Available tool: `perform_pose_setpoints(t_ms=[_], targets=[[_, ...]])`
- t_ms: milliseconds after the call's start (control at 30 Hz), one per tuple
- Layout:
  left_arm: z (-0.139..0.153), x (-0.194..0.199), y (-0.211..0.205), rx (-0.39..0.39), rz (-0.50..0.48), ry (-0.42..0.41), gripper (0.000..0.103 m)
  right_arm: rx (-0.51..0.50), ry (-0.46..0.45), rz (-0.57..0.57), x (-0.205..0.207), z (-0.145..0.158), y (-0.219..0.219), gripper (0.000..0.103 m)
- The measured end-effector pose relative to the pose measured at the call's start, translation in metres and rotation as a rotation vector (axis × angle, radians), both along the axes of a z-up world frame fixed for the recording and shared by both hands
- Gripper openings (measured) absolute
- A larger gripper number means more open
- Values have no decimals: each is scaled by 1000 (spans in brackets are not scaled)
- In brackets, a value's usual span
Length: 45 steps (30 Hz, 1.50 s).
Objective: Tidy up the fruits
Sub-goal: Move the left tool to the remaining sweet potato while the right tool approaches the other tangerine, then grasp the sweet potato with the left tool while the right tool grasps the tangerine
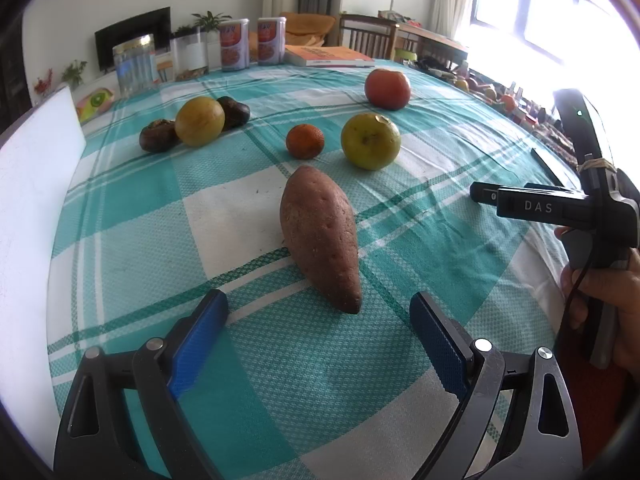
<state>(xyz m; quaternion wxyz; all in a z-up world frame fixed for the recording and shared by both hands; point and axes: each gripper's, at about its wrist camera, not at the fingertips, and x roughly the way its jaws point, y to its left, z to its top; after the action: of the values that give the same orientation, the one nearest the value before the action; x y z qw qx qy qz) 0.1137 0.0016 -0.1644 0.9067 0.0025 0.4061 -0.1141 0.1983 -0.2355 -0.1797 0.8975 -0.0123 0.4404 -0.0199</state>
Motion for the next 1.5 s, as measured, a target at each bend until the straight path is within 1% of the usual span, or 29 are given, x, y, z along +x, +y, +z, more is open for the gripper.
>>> perform_pose_setpoints(t_ms=[100,267,367,433,467,567,633,700,800,900,967,1000,1033,1067,1100,1200,1367,1400,1433,1467,1500], targets=[[0,0,1,-13,0,0,94,0,0,0,0,0,0,103],[1,1,7,-62,-7,5,94,0,0,-1,0,0,0,103],[2,1,6,-61,-13,13,94,0,0,0,0,0,0,103],[3,3,7,-66,-9,33,94,0,0,-1,0,0,0,103],[4,6,9,-85,1,52,94,0,0,0,0,0,0,103],[9,19,18,-201,61,103,94,0,0,0,0,0,0,103],[10,30,20,-231,114,137,94,0,-1,0,0,0,0,103],[11,40,17,-207,133,158,94,0,-1,0,0,0,0,103],[12,50,5,-138,131,164,92,0,-1,0,0,0,0,103],[14,55,-6,-60,122,151,92,-1,-2,0,0,0,0,103],[15,56,-11,-30,117,134,90,-1,-2,0,0,0,0,103],[16,56,-11,-26,114,128,86,-1,-2,0,0,0,0,103],[15,57,-12,-23,109,129,70,-1,-2,0,0,0,0,103],[14,59,-12,-18,102,142,50,-1,-2,0,0,0,0,103],[10,61,-13,-12,95,160,42,-1,-2,0,0,0,0,103],[10,57,-10,-16,95,148,41,-1,-2,0,0,0,0,103],[19,38,8,-67,127,133,41,8,-4,7,-1,0,0,103],[22,33,12,-77,129,135,41,30,-1,16,-2,2,-1,103],[26,27,16,-88,130,136,41,79,1,29,-2,8,-2,101],[30,21,19,-96,129,133,41,137,-22,50,-4,19,0,99],[34,15,22,-103,127,130,41,174,-52,85,-3,34,6,99]])
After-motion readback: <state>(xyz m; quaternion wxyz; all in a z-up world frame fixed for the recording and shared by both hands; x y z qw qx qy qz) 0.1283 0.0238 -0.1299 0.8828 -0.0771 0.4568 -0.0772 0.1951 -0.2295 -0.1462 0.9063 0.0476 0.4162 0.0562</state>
